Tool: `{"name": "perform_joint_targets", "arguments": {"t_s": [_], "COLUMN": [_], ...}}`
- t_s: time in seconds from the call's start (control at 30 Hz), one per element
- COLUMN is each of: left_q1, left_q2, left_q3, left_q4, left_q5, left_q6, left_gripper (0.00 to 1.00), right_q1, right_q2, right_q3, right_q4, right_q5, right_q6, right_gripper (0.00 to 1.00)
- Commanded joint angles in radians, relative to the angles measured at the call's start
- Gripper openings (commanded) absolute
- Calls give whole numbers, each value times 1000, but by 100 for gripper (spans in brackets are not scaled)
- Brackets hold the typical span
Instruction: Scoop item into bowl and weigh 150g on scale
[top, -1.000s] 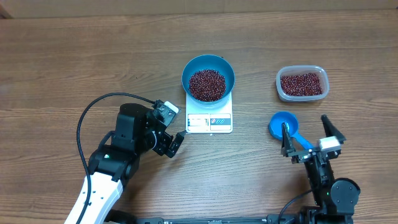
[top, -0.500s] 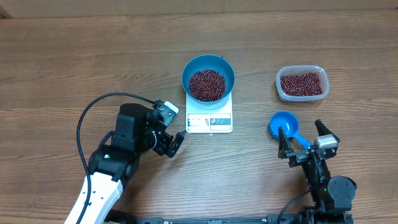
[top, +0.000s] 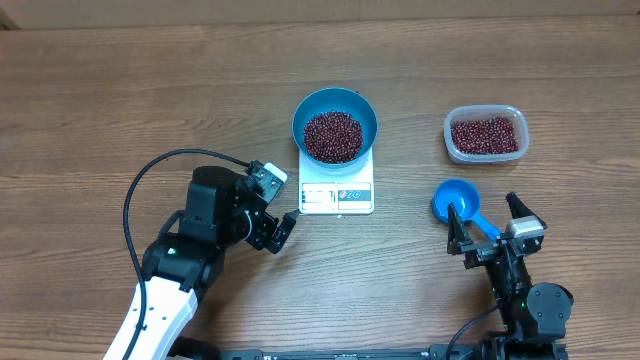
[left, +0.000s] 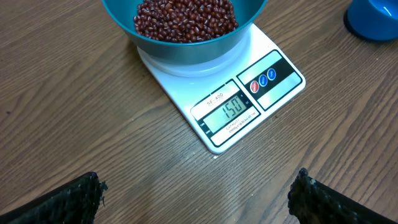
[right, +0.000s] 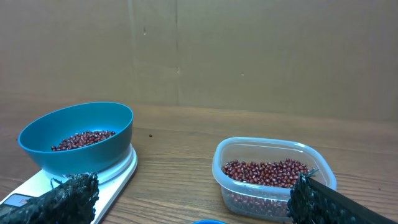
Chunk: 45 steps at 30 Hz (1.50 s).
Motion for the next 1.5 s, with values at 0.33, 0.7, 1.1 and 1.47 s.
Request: {"name": "perform_joint_targets", "arguments": {"t_s": [0.33,0.7,1.1,1.47], "left_q1": [0,42,264,354], "left_q2": [-17,-207,-617,-971], "left_q3": [-3,-26,-423,-660], "left_q4": [-21,-95,415,454], "left_q5": [-5,-47,39,0], "left_q6": [0,31,3,-4], "left_gripper": [100,100,100,100], "right_q1": [2,2,2,2], "right_q2": [-9,-9,-9,-9], "right_q3": [-11,-11,-11,-11], "right_q4": [5,5,5,5], "right_q5": [-3,-3,-3,-3], "right_q6": [10,10,10,10], "right_gripper": [100,100,100,100]}}
